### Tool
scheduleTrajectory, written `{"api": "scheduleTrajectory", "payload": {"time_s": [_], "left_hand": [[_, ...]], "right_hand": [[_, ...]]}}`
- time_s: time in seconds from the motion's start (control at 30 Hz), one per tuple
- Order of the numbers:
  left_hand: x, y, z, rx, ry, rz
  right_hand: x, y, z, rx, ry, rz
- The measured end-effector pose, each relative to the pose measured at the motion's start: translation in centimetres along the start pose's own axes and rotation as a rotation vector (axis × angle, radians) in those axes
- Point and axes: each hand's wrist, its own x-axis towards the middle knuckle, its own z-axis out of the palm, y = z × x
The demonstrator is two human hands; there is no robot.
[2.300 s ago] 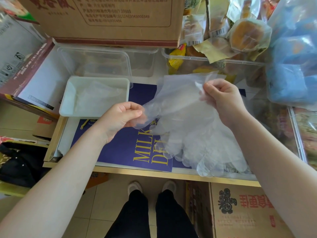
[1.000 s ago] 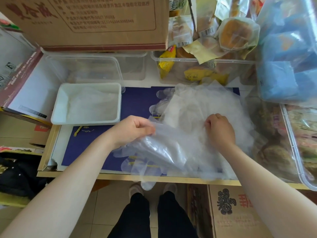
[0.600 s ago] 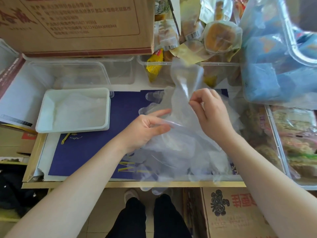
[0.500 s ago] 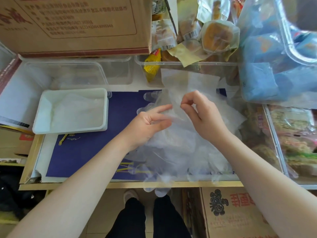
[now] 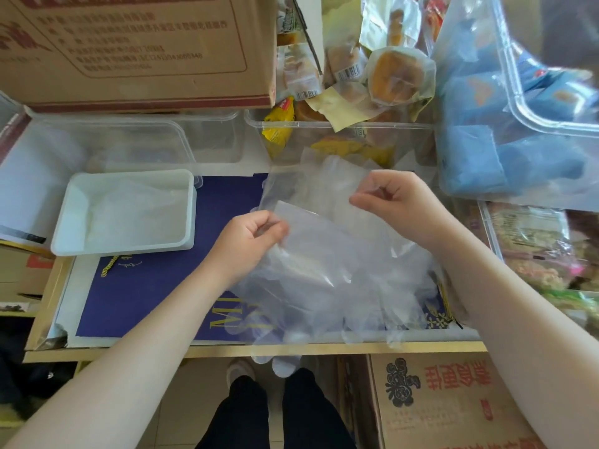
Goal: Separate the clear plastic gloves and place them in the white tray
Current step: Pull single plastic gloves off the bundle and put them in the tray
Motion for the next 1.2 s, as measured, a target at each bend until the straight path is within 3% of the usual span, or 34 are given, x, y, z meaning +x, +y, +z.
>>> {"api": "scheduleTrajectory", "payload": {"time_s": [0.13, 0.27, 0.47, 0.63, 0.73, 0.9, 1.0, 1.13, 1.2], "left_hand": [[-0.4, 0.0, -1.6, 0.060, 0.144, -0.049], [-0.8, 1.1, -3.0, 0.043, 0.209, -0.108], [-1.6, 6.1, -3.9, -0.252, 0.204, -0.068], [-2.9, 7.5, -5.1, -0.257, 0.044, 0.127], [-3.5, 7.5, -5.9, -0.224, -0.001, 0.109], [-3.6, 7.2, -9.1, -0.228, 0.130, 0.102], [-3.6, 6.4, -12.4, -0.265, 0.180, 0.057], [-3.3, 4.7, -15.5, -0.308, 0.225, 0.005], [-3.1, 4.1, -16.3, -0.284, 0.267, -0.013]], "right_hand": [[-0.3, -1.8, -1.7, 0.514, 0.055, -0.029], [-0.5, -4.3, -2.8, 0.889, -0.128, -0.108], [-0.5, -6.7, -1.9, 0.616, -0.532, -0.192], [0.0, -10.3, 0.3, 0.091, -0.416, -0.097], [0.5, -12.0, 1.9, 0.006, -0.324, -0.105], [0.8, -13.2, 2.3, -0.140, -0.302, 0.026], [0.7, -12.8, 1.7, -0.090, -0.287, 0.132], [0.2, -12.6, 2.4, 0.412, -0.190, 0.181], [-0.4, -13.0, 3.7, 0.522, -0.140, 0.154]]}}
